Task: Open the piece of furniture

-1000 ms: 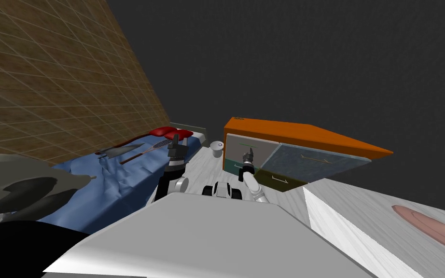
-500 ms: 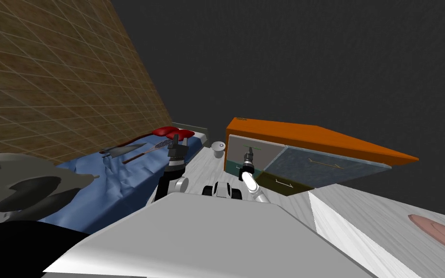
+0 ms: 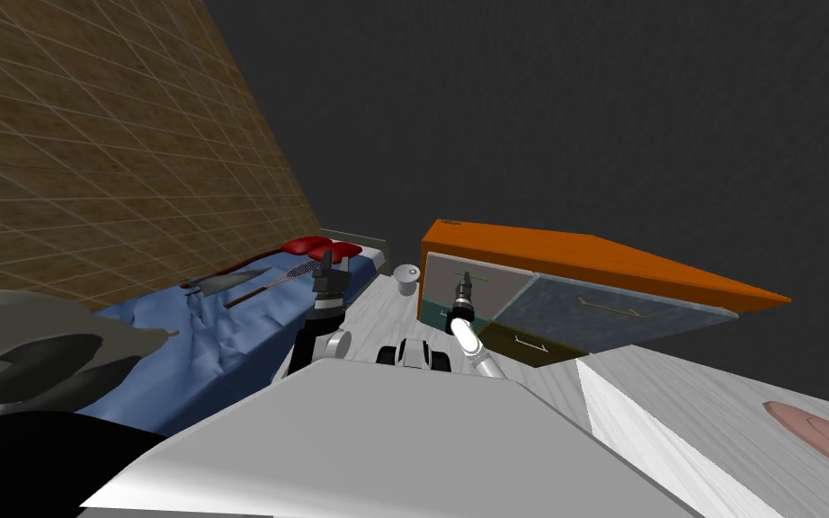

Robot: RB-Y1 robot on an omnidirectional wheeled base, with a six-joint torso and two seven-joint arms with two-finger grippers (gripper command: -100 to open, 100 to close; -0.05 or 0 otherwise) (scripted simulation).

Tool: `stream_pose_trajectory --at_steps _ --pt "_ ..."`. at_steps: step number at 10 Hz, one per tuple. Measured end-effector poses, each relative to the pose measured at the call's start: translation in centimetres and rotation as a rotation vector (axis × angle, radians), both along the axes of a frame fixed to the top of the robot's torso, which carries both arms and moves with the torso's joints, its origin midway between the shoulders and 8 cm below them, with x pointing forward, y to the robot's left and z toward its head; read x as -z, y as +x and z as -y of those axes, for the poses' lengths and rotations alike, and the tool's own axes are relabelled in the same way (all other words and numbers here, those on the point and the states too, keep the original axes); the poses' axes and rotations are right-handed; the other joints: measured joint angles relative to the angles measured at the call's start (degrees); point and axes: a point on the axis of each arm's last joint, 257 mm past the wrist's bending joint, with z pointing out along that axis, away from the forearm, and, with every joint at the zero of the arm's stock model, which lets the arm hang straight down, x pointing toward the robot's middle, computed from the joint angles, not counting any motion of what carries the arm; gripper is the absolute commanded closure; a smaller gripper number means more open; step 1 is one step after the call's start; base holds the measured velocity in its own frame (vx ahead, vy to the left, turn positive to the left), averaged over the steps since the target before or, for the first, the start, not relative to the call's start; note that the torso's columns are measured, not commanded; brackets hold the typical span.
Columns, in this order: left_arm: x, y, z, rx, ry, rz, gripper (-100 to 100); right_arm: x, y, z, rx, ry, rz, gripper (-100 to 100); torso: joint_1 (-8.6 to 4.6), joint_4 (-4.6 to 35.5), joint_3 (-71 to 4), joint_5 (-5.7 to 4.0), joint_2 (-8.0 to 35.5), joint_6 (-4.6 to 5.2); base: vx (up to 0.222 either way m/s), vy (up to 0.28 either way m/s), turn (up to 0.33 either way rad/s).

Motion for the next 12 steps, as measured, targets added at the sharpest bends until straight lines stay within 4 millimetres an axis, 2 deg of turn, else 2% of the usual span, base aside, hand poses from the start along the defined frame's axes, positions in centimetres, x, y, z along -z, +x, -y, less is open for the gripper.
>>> stream_pose_trajectory --at_steps 6,7,10,12 --pt "0.0 0.0 0.0 0.000 0.000 0.000 0 -0.6 0.0 -1.1 -0.017 0.000 0.003 100 0.02 0.05 0.07 0.00 0.08 0.00 -0.152 0.034 -0.033" --pt "0.0 0.0 0.0 0.000 0.000 0.000 0 -0.6 0.0 -1.1 -0.017 0.000 0.002 -100 -0.01 -0.07 -0.18 0.01 -0.34 0.00 0.086 0.014 0.001" --pt "0.0 0.0 0.0 0.000 0.000 0.000 0 -1.0 0.7 -0.8 -0.019 -0.009 -0.003 -100 -0.13 -0.10 -0.22 -0.03 -0.35 0.01 0.170 -0.021 0.002" --pt "0.0 0.0 0.0 0.000 0.000 0.000 0 -1.0 1.0 -0.6 -0.020 -0.013 -0.005 -100 0.08 0.10 0.22 0.03 0.37 0.01 0.079 -0.003 -0.029"
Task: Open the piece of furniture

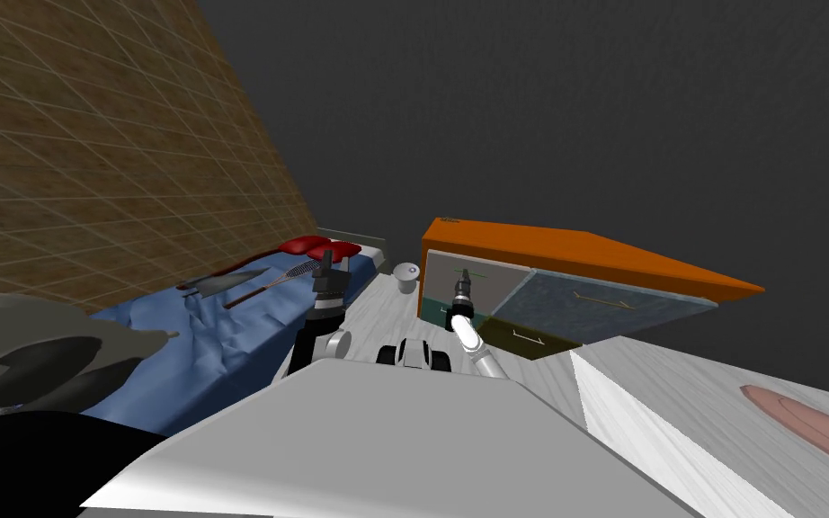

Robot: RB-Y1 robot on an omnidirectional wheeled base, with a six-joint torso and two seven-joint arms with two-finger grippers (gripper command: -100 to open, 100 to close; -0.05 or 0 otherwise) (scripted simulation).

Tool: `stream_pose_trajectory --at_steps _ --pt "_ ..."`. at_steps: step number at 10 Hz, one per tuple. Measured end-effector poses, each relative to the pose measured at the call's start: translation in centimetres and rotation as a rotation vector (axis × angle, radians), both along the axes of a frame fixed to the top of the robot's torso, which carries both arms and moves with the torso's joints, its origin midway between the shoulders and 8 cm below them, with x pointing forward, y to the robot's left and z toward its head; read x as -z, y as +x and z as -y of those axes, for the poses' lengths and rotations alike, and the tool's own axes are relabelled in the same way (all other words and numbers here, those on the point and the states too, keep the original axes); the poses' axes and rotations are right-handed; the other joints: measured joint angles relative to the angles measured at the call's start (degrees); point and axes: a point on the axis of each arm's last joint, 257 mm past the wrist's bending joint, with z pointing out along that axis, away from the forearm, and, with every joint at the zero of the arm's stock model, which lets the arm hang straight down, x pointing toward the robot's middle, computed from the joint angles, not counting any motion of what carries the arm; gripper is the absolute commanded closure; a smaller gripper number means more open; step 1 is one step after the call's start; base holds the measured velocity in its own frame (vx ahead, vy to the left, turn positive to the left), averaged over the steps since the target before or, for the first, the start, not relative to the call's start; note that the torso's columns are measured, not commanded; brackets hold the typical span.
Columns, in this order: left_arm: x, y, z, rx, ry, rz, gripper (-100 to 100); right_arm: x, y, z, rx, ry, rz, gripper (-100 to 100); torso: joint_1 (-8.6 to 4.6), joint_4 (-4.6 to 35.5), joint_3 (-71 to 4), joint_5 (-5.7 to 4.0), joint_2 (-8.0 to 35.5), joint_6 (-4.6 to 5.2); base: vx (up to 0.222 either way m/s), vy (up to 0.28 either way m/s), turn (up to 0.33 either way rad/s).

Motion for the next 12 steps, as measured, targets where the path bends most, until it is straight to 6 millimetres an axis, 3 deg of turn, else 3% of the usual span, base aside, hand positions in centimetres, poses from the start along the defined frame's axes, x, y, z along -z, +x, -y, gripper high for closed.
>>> stream_pose_trajectory --at_steps 1,2,8,9,12 --pt "0.0 0.0 0.0 0.000 0.000 0.000 0 -0.5 0.5 0.1 -0.002 0.003 0.002 -100 -0.01 0.04 0.04 0.00 0.02 0.01 0.041 0.000 -0.014" --pt "0.0 0.0 0.0 0.000 0.000 0.000 0 -0.5 0.5 0.0 -0.004 0.001 0.001 100 -0.04 0.00 -0.01 -0.01 -0.05 -0.01 0.008 0.000 0.003" --pt "0.0 0.0 0.0 0.000 0.000 0.000 0 -0.9 0.5 -0.9 -0.020 0.003 -0.002 100 -0.12 -0.08 -0.19 -0.03 -0.33 0.00 -0.148 0.039 -0.034" --pt "0.0 0.0 0.0 0.000 0.000 0.000 0 -0.9 0.5 -1.0 -0.021 0.002 -0.003 -100 -0.19 -0.16 -0.38 -0.05 -0.67 0.00 0.090 -0.009 0.046" --pt "0.0 0.0 0.0 0.000 0.000 0.000 0 -0.5 0.5 -0.6 -0.014 0.001 -0.007 -100 -0.08 -0.20 -0.45 -0.03 -0.74 0.00 0.169 -0.018 0.034"
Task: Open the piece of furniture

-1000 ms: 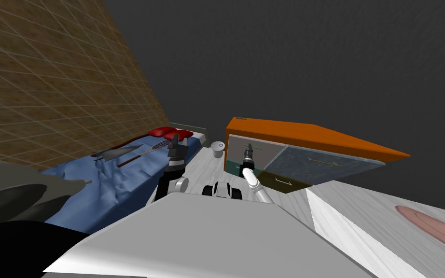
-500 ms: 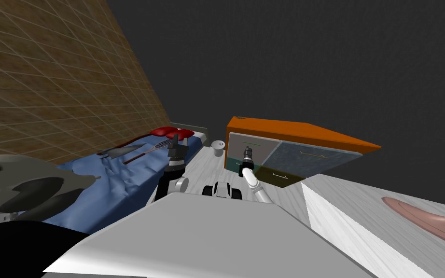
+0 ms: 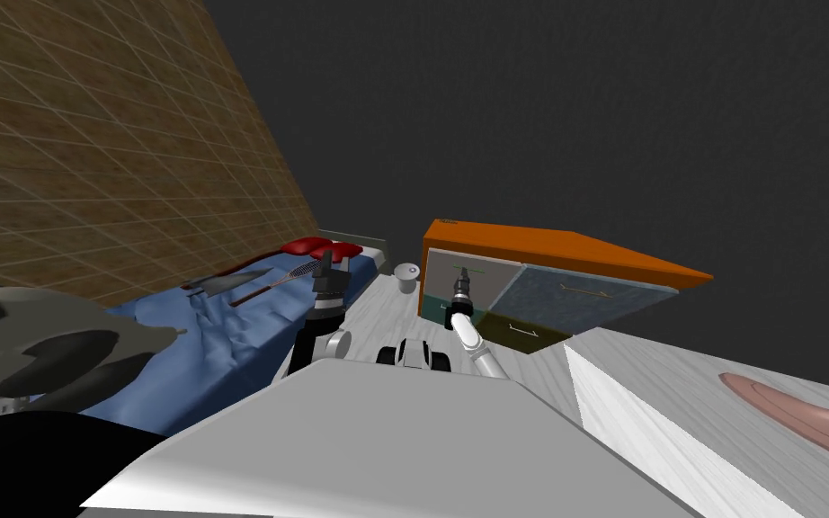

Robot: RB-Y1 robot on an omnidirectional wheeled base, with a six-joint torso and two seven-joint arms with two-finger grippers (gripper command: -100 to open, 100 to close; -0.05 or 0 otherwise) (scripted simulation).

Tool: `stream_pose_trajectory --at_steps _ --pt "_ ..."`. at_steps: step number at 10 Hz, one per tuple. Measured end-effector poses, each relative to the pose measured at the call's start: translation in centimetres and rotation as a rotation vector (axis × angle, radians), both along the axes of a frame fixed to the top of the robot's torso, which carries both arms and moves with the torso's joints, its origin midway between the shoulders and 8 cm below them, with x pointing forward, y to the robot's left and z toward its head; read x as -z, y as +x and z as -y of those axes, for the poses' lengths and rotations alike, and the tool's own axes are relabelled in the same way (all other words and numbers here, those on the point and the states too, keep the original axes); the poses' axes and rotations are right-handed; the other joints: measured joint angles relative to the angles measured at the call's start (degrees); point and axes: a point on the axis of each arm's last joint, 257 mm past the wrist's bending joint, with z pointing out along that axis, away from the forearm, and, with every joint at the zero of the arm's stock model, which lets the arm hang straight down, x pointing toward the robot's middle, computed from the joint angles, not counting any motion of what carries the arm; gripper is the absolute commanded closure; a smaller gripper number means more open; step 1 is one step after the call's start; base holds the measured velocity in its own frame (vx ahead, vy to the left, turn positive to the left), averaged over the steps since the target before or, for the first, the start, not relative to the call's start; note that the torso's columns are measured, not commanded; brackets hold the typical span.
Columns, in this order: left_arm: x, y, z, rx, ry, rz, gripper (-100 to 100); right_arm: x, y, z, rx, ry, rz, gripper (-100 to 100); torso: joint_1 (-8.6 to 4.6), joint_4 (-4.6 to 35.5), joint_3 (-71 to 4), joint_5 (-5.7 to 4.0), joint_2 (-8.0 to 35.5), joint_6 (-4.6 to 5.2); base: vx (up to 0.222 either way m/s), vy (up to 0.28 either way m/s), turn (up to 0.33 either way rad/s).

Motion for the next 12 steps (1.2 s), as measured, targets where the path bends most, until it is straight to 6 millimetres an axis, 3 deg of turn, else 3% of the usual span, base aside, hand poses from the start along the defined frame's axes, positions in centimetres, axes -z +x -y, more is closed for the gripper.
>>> stream_pose_trajectory --at_steps 4,5,10,12 --pt "0.0 0.0 0.0 0.000 0.000 0.000 0 -0.2 0.4 0.4 0.004 0.002 0.000 -100 0.01 0.22 0.46 0.02 0.71 0.01 0.098 -0.007 -0.005" --pt "0.0 0.0 0.0 0.000 0.000 0.000 0 -0.3 0.4 0.4 0.002 0.001 -0.001 100 0.02 0.18 0.41 0.01 0.64 -0.01 0.007 -0.001 0.003" --pt "0.0 0.0 0.0 0.000 0.000 0.000 0 1.0 0.7 -0.1 -0.024 0.013 -0.072 100 -0.27 -0.31 0.00 -0.23 -0.05 -0.15 0.018 0.039 -0.146" --pt "0.0 0.0 0.0 0.000 0.000 0.000 0 1.7 0.8 -0.8 -0.050 0.038 -0.105 100 -0.44 -0.59 -0.14 -0.31 -0.30 0.23 0.023 0.048 -0.125"
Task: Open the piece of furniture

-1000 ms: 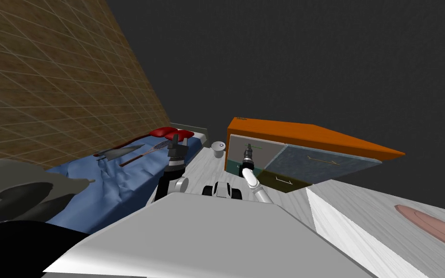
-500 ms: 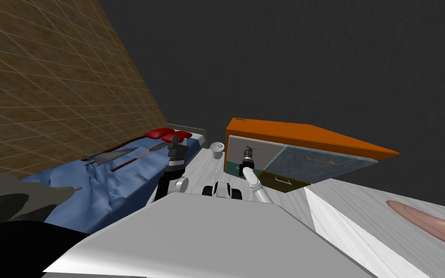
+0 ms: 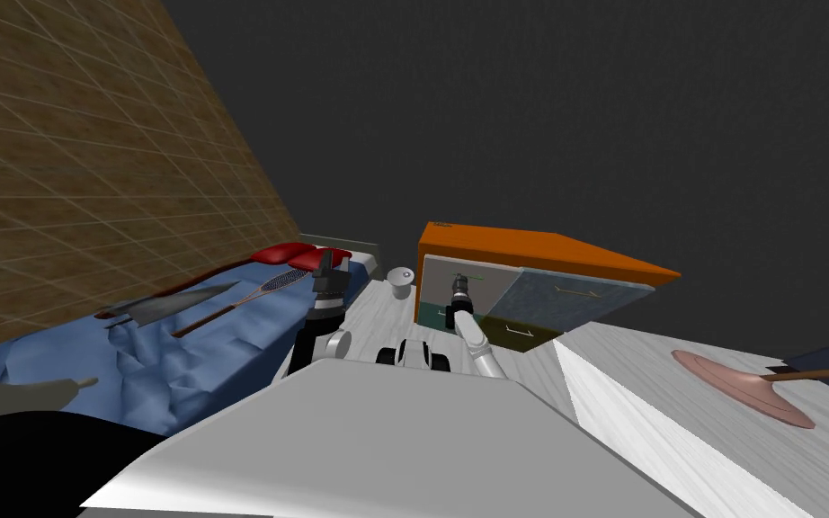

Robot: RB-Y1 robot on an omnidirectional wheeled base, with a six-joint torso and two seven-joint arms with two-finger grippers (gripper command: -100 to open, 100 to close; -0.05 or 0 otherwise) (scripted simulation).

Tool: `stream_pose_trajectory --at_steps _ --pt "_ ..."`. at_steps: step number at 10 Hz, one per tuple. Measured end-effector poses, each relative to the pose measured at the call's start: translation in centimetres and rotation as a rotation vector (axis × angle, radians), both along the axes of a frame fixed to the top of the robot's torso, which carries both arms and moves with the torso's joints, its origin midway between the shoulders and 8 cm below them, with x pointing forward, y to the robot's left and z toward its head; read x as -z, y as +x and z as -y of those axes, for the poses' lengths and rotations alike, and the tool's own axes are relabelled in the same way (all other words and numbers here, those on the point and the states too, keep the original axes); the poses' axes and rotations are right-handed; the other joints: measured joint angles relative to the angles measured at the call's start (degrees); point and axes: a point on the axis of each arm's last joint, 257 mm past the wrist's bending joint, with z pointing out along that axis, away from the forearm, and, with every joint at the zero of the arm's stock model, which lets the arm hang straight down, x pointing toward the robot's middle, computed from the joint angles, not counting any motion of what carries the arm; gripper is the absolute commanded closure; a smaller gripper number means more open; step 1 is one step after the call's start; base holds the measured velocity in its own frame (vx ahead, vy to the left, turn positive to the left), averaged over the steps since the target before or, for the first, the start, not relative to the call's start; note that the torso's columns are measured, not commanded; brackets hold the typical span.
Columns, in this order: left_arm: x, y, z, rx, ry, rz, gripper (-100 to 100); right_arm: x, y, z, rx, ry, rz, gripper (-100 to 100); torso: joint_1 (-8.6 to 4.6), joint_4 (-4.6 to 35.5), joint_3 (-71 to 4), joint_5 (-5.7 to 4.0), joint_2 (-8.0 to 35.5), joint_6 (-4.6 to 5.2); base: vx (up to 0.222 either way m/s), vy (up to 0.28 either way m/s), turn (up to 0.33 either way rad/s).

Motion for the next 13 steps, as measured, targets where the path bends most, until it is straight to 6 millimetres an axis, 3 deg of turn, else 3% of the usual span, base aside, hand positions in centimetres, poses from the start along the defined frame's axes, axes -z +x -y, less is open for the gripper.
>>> stream_pose_trajectory --at_steps 2,4,6,7,9,11,13 --pt "0.0 0.0 0.0 0.000 0.000 0.000 0 0.4 0.1 -0.4 -0.020 -0.016 -0.026 100 0.05 -0.07 -0.05 -0.05 -0.09 -0.39 0.011 0.009 -0.096" --pt "0.0 0.0 0.0 0.000 0.000 0.000 0 1.3 -0.1 -1.3 -0.051 0.004 -0.059 100 0.04 -0.13 -0.08 -0.01 -0.13 -0.03 0.013 0.053 -0.126" --pt "0.0 0.0 0.0 0.000 0.000 0.000 0 2.0 0.1 -1.6 -0.077 -0.012 -0.082 100 0.11 -0.06 -0.05 -0.02 -0.08 -0.40 0.006 0.023 -0.132" --pt "0.0 0.0 0.0 0.000 0.000 0.000 0 2.0 -0.3 -2.2 -0.092 0.012 -0.088 100 0.13 -0.05 -0.02 0.05 -0.03 0.05 0.019 0.066 -0.194" --pt "0.0 0.0 0.0 0.000 0.000 0.000 0 2.6 -0.3 -2.9 -0.127 0.003 -0.110 100 0.09 -0.08 -0.05 -0.03 -0.10 -0.40 0.010 0.040 -0.241" --pt "0.0 0.0 0.0 0.000 0.000 0.000 0 4.1 -1.2 -3.2 -0.150 0.030 -0.144 100 0.52 0.57 0.25 0.32 0.47 -0.28 0.015 0.042 0.012" --pt "0.0 0.0 0.0 0.000 0.000 0.000 0 4.4 -1.2 -4.4 -0.195 0.007 -0.151 100 0.37 0.75 0.48 0.30 0.82 -0.23 0.011 0.020 -0.158"
